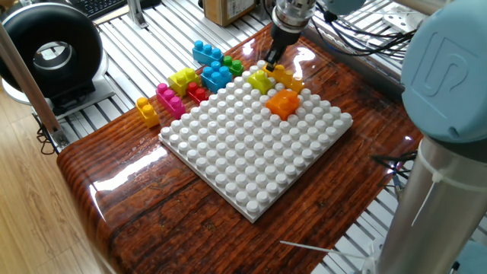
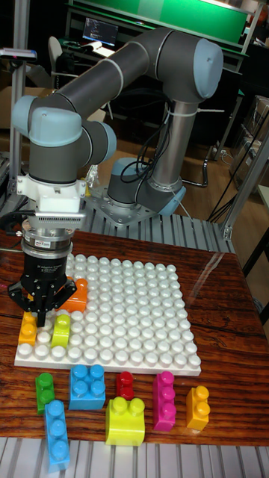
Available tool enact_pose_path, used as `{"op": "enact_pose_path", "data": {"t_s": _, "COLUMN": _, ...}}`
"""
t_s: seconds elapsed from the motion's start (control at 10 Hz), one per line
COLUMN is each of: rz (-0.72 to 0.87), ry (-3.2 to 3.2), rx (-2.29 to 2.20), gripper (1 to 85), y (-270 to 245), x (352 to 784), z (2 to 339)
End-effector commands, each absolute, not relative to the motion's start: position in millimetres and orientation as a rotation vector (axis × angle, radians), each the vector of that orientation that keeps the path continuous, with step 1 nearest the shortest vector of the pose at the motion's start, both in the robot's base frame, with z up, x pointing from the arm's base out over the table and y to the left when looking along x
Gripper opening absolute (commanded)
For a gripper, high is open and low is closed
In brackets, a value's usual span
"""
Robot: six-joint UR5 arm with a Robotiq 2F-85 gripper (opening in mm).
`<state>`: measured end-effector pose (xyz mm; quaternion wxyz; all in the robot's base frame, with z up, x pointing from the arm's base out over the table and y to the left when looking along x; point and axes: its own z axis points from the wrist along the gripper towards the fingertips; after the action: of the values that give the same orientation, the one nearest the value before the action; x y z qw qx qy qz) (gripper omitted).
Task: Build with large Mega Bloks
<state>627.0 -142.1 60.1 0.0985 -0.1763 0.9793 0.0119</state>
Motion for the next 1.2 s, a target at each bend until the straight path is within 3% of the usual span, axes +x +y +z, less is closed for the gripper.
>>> {"op": "enact_pose_path", "data": {"t_s": 0.0, "rz": 0.059, "ry": 2.937, "rx": -0.489, "gripper": 25.7, "y": -126, "x": 632, "z": 73}}
{"op": "enact_pose_path", "data": {"t_s": 0.4, "rz": 0.06, "ry": 2.971, "rx": -0.463, "gripper": 29.3, "y": -99, "x": 649, "z": 86}}
{"op": "enact_pose_path", "data": {"t_s": 0.5, "rz": 0.069, "ry": 2.988, "rx": -0.445, "gripper": 34.3, "y": -95, "x": 648, "z": 86}}
{"op": "enact_pose_path", "data": {"t_s": 0.9, "rz": -0.002, "ry": 3.09, "rx": -0.323, "gripper": 31.7, "y": -110, "x": 625, "z": 97}}
{"op": "enact_pose_path", "data": {"t_s": 1.1, "rz": 0.061, "ry": 3.107, "rx": -0.184, "gripper": 27.3, "y": -100, "x": 622, "z": 97}}
